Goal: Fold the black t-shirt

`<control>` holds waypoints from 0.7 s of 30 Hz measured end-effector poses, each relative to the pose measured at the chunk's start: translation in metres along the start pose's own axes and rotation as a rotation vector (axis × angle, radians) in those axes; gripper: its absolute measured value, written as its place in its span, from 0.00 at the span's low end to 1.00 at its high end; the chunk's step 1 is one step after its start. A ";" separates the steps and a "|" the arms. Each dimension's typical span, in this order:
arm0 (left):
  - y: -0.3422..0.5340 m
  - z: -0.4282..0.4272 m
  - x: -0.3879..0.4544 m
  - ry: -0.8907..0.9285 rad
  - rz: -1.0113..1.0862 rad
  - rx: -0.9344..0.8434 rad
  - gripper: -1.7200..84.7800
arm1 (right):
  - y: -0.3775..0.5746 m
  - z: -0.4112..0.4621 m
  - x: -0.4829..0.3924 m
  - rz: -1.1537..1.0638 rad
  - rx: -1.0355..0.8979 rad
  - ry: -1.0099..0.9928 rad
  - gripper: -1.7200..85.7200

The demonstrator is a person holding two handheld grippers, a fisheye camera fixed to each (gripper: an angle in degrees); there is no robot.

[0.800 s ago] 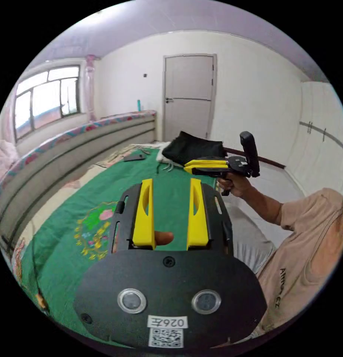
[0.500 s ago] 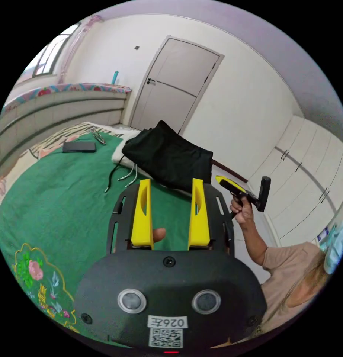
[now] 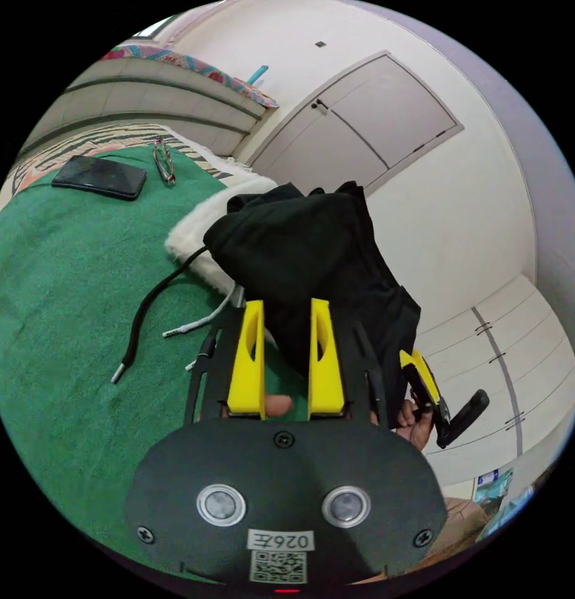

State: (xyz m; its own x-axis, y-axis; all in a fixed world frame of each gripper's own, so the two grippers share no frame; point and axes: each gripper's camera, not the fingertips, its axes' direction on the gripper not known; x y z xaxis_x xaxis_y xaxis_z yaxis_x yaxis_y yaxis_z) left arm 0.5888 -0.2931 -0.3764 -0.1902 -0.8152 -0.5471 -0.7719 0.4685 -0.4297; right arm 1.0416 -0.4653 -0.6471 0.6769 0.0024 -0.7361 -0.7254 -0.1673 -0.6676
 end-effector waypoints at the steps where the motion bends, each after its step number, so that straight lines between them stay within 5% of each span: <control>1: -0.004 -0.003 -0.002 -0.005 0.018 -0.008 0.13 | -0.003 0.002 0.004 -0.002 0.008 0.009 0.12; 9: -0.018 -0.055 -0.021 0.101 0.055 0.002 0.08 | -0.023 0.012 0.045 0.084 0.002 -0.074 0.05; 17: -0.014 -0.170 -0.002 0.399 0.118 0.136 0.06 | -0.064 -0.074 0.073 0.141 0.326 -0.611 0.01; 21: 0.024 -0.292 0.020 0.492 0.209 0.264 0.06 | -0.086 -0.149 0.055 0.045 0.520 -0.764 0.01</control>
State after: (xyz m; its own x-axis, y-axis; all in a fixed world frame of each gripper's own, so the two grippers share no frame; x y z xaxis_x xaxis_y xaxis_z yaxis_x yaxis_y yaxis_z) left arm 0.3892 -0.3975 -0.1875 -0.6295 -0.7288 -0.2694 -0.5224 0.6536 -0.5476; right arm 1.1599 -0.5972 -0.6131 0.5148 0.6874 -0.5124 -0.8388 0.2801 -0.4670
